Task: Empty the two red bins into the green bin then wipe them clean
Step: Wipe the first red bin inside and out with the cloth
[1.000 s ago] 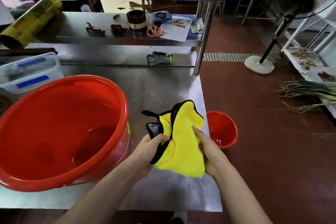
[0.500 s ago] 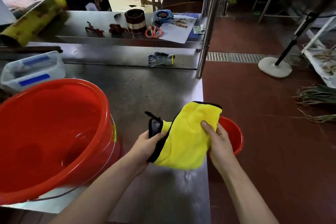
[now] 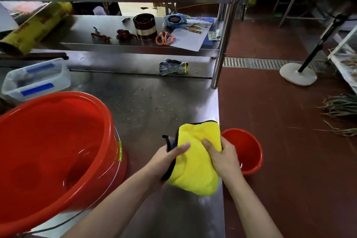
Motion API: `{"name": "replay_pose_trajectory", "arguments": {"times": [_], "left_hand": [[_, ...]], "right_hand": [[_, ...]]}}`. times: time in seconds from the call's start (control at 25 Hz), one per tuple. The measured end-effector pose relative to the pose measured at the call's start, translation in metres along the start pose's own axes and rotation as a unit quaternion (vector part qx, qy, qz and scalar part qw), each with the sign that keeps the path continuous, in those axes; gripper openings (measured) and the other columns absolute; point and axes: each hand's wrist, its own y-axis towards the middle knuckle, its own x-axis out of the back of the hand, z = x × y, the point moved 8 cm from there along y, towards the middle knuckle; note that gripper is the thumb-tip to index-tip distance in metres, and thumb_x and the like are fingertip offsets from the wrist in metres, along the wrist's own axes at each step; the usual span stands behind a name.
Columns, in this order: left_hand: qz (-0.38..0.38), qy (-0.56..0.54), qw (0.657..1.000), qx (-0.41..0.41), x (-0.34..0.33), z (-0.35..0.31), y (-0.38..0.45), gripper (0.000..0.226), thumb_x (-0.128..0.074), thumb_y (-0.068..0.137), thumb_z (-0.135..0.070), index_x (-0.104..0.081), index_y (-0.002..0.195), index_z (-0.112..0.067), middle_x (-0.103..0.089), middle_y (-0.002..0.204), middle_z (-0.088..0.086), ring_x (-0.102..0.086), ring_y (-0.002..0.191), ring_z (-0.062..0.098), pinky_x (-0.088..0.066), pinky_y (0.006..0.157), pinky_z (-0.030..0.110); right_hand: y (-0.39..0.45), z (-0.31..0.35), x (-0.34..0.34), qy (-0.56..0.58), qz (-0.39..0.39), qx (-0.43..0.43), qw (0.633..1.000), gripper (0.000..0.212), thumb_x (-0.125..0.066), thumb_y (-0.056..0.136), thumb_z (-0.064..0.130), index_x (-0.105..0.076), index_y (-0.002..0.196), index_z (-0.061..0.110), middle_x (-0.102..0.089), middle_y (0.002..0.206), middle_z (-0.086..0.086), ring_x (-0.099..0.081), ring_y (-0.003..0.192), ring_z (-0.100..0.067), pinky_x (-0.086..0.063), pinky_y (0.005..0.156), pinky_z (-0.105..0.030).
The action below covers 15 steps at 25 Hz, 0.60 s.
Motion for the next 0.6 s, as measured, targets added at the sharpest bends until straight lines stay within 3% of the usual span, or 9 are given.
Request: {"name": "replay_pose_trajectory", "arguments": {"times": [0.08,0.16,0.24,0.32,0.4,0.52,0.6], "left_hand": [[-0.036,0.091,0.995,-0.021,0.012,0.002,0.013,0.064,-0.081,0.065,-0.026,-0.065,0.125,-0.008,-0.077,0.111,0.007,-0.073,0.103,0.024,-0.059,0.087,0.036],[-0.076,0.087,0.993,-0.016,0.022,0.001,0.021,0.066,-0.078,0.06,-0.023,-0.066,0.123,-0.006,-0.076,0.108,0.008,-0.072,0.103,0.027,-0.058,0.09,0.04],[-0.087,0.057,0.995,-0.006,0.027,-0.003,0.033,0.057,-0.08,0.063,-0.019,-0.068,0.118,-0.008,-0.076,0.108,0.01,-0.07,0.105,0.03,-0.056,0.095,0.045],[-0.092,0.044,0.995,0.005,0.028,-0.01,0.045,0.037,-0.08,0.078,-0.009,-0.068,0.113,-0.01,-0.074,0.111,0.013,-0.069,0.107,0.033,-0.054,0.098,0.048],[-0.101,0.058,0.993,0.014,0.029,-0.015,0.06,0.028,-0.071,0.088,-0.003,-0.067,0.114,-0.01,-0.073,0.112,0.012,-0.069,0.106,0.031,-0.055,0.095,0.044],[-0.113,0.111,0.987,0.012,0.032,-0.025,0.085,0.028,-0.074,0.088,-0.008,-0.067,0.115,-0.012,-0.073,0.104,0.003,-0.069,0.093,0.019,-0.058,0.077,0.029],[-0.129,0.157,0.979,0.007,0.036,-0.034,0.108,0.04,-0.083,0.078,-0.021,-0.067,0.114,-0.012,-0.073,0.104,0.004,-0.07,0.095,0.02,-0.059,0.084,0.034]], "right_hand": [[0.004,-0.018,-0.005,-0.023,-0.011,-0.053,0.998,0.01,-0.071,0.093,0.032,-0.064,0.095,0.024,-0.071,0.089,0.008,-0.067,0.078,-0.003,-0.046,0.064,-0.02],[0.006,-0.045,-0.009,-0.024,-0.012,-0.189,0.982,0.038,-0.065,0.089,0.054,-0.06,0.101,0.018,-0.068,0.098,-0.002,-0.065,0.086,-0.013,-0.048,0.067,-0.027],[-0.001,-0.072,-0.019,0.065,0.025,-0.353,0.933,0.054,-0.057,0.088,0.068,-0.062,0.105,0.017,-0.07,0.106,-0.009,-0.067,0.095,-0.025,-0.055,0.078,-0.038],[-0.003,-0.074,-0.03,0.204,0.053,-0.416,0.885,0.047,-0.055,0.094,0.061,-0.066,0.107,0.018,-0.075,0.103,-0.014,-0.07,0.097,-0.033,-0.057,0.081,-0.045],[0.015,-0.072,-0.027,0.245,0.032,-0.391,0.887,0.038,-0.063,0.094,0.048,-0.067,0.114,0.015,-0.075,0.105,-0.014,-0.071,0.098,-0.035,-0.057,0.077,-0.044],[0.061,-0.069,-0.008,0.16,-0.024,-0.298,0.941,0.033,-0.07,0.093,0.028,-0.065,0.124,0.015,-0.071,0.114,-0.011,-0.069,0.1,-0.032,-0.058,0.08,-0.044],[0.094,-0.056,-0.001,0.105,-0.033,-0.221,0.969,0.031,-0.069,0.094,0.021,-0.064,0.125,0.021,-0.069,0.117,-0.007,-0.067,0.103,-0.026,-0.057,0.085,-0.044]]}}
